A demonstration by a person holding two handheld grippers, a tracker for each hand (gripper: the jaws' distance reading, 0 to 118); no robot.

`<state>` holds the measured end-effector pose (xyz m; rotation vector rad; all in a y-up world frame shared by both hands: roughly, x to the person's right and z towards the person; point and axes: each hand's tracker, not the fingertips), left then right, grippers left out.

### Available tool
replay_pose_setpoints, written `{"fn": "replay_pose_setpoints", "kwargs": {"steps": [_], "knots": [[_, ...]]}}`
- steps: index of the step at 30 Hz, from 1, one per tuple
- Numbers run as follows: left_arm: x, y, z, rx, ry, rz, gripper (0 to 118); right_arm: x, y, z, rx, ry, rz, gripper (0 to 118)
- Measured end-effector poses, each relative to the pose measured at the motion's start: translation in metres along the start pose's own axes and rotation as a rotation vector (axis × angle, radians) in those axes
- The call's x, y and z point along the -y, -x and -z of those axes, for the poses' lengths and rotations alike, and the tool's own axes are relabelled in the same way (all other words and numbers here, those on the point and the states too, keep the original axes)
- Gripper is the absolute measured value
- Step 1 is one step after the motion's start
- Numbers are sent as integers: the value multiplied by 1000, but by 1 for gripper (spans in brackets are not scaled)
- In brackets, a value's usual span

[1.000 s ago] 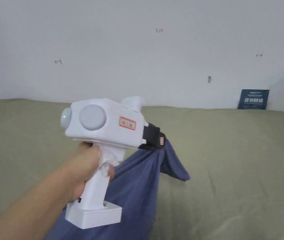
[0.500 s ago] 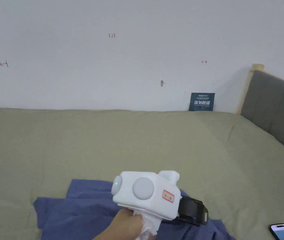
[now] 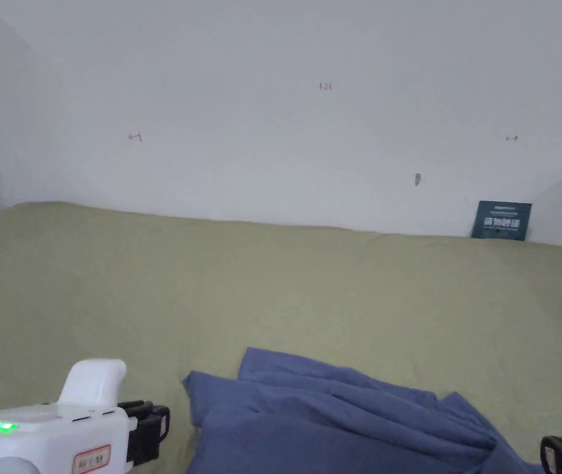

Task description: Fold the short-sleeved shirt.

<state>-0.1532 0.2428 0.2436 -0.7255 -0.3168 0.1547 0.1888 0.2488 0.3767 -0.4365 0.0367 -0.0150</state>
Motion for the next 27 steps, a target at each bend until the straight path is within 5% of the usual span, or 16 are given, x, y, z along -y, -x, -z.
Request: {"fn": "replay_pose_setpoints", "kwargs": {"steps": [9,10,11,13,17,24,27], "knots": [[-22,43,49,-1,64,-150,1,6,7,26,-26,81,-55,0],[-35,43,63,-1,67,-159,14,4,4,29,-24,82,-55,0],[-47,43,77,3,63,-167,42,3,1,33,-19,84,-54,0],[-77,47,119,7,122,-200,114,0,-6,40,0,91,-50,0],[-121,44,200,35,256,-239,116,-1,-22,54,42,112,-50,0],[-138,56,325,-125,483,-336,114,1,-44,71,91,149,-54,0],[-123,64,349,-185,594,-397,99,2,-51,76,109,162,-55,0]]}}
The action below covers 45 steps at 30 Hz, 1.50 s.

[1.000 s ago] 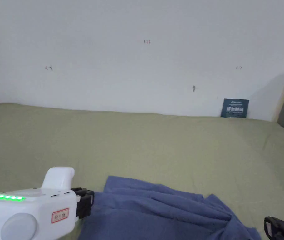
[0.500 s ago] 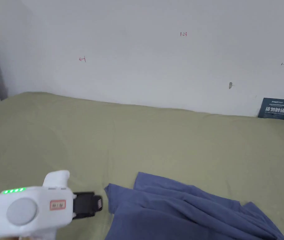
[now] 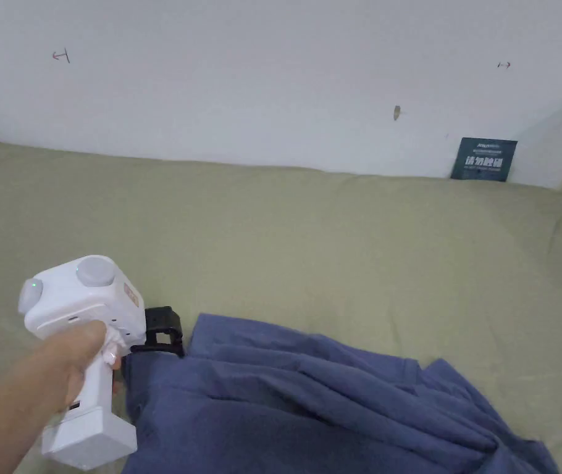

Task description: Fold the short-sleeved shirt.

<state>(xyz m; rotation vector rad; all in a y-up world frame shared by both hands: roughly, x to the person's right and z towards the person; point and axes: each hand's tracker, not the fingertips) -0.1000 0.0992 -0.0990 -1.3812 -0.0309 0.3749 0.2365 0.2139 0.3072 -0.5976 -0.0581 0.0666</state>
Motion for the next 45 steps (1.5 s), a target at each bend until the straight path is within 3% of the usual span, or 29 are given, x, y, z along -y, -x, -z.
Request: {"fn": "replay_pose_setpoints", "kwargs": {"steps": [2,4,5,6,7,10,12,13,16,17,18,20,24,26,27,28,29,33,39,45], "knots": [[14,1,2,-108,-66,53,91,-1,-4,4,3,9,1,0],[23,0,-2,-155,-86,116,57,-1,-5,8,8,13,-10,0],[27,-4,-14,-100,-116,153,42,-1,-5,11,6,12,-19,0],[28,-6,-26,-39,-143,158,19,-2,-4,13,6,13,-26,0],[28,-10,-36,6,-158,140,7,-2,-3,16,4,17,-32,0],[36,-20,-43,-9,-197,203,7,-5,-3,31,-26,48,-26,0],[46,-27,-50,13,-209,257,6,-10,-8,43,-123,105,15,2],[41,-27,-49,12,-203,244,6,-14,-10,50,-155,156,33,18],[41,-30,-55,31,-220,248,7,-25,-12,82,-254,315,39,116],[40,-31,-56,34,-225,251,6,-25,-12,96,-267,367,42,116],[40,-31,-56,34,-225,250,6,-30,-15,110,-254,334,62,114],[42,-28,-58,41,-235,254,6,-30,-19,142,-259,515,105,114],[49,-21,-59,54,-259,275,7,-14,-41,171,-231,565,347,111],[52,-16,-59,70,-257,282,6,-3,-52,172,-263,572,486,92],[52,-13,-59,75,-262,281,6,1,-56,170,-257,557,545,73],[52,-10,-59,78,-268,274,6,5,-59,168,-263,552,582,36],[52,-7,-61,90,-269,267,6,6,-61,167,-270,556,586,10],[53,-1,-76,159,-286,237,6,9,-56,150,-259,508,563,9],[57,-2,-146,292,-429,257,6,-34,-32,110,-283,299,399,9],[55,-10,-227,286,-647,308,6,-98,-12,82,-311,92,243,8]]}}
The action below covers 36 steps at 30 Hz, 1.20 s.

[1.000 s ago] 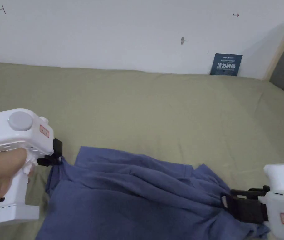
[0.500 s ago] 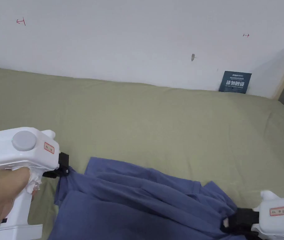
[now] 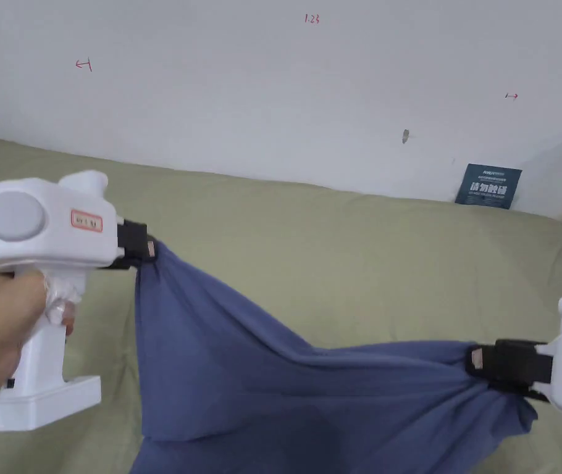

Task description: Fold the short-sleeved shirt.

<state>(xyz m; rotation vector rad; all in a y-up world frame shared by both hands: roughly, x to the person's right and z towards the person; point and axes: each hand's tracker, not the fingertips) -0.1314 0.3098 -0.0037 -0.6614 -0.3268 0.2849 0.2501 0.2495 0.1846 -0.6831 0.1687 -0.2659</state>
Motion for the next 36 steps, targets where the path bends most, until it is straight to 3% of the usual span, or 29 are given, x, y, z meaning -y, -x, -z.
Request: {"fn": "replay_pose_setpoints", "kwargs": {"steps": [6,15,21,30,36], "knots": [[-62,-2,-58,-7,-187,13,6,-61,25,-12,-37,-129,-64,8],[-123,-5,-108,-48,-328,66,6,-145,48,-13,-70,-274,-140,8],[-143,-1,-123,-60,-390,82,6,-184,50,-12,-103,-341,-120,8],[-145,9,-113,-68,-380,59,6,-191,54,-2,-96,-343,-134,8],[-102,17,-101,-41,-320,46,6,-152,42,8,-100,-291,-108,8]]}}
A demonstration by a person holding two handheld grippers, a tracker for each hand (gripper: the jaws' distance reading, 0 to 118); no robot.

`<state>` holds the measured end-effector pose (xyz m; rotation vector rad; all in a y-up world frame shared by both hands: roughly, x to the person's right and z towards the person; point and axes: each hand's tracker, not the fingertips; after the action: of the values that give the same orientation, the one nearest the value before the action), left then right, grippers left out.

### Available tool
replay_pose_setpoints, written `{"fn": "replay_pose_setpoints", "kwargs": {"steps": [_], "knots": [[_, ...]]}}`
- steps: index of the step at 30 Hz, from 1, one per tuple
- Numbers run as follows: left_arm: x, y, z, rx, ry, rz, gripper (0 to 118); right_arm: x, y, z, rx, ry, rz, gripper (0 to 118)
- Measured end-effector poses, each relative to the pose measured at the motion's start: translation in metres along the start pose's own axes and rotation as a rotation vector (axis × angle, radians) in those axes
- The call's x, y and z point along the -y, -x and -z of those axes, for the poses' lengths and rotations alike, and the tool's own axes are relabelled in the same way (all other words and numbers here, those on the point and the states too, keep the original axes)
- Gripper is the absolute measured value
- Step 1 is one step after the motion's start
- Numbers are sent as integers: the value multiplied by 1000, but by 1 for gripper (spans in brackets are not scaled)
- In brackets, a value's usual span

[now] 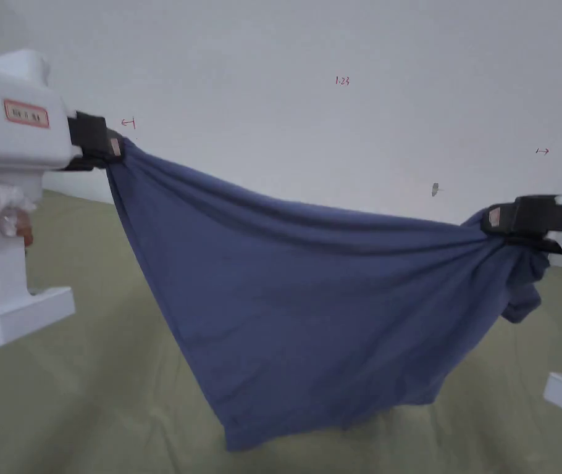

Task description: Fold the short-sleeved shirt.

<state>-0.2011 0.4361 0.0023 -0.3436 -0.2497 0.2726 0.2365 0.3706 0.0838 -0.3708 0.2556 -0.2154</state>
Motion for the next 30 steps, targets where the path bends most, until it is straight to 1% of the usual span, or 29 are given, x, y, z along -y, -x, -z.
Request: {"fn": "replay_pose_setpoints", "kwargs": {"steps": [2,4,6,9,10,13,14,17,19,23,26,30], "knots": [[24,4,-5,22,31,-27,6,23,-4,-5,2,26,14,8],[51,6,-11,31,67,-48,6,46,-10,-12,-4,66,46,8],[80,8,-19,55,107,-59,6,71,-13,-21,6,99,53,8],[128,9,-32,46,166,-76,6,112,-18,-38,49,177,59,9],[146,11,-37,33,177,-73,6,125,-20,-44,63,194,48,8],[193,22,-51,3,257,-105,6,161,-23,-64,76,233,45,8],[207,28,-56,5,290,-135,6,174,-25,-71,77,248,58,8],[245,41,-69,-32,345,-146,6,206,-30,-86,79,325,96,8],[264,47,-81,-37,376,-153,6,228,-30,-97,78,365,111,8],[291,54,-105,-55,420,-174,6,267,-25,-111,68,429,84,9],[310,67,-113,-89,462,-182,6,286,-23,-117,67,462,138,9],[330,74,-121,-122,529,-231,6,302,-17,-122,92,467,137,10]]}}
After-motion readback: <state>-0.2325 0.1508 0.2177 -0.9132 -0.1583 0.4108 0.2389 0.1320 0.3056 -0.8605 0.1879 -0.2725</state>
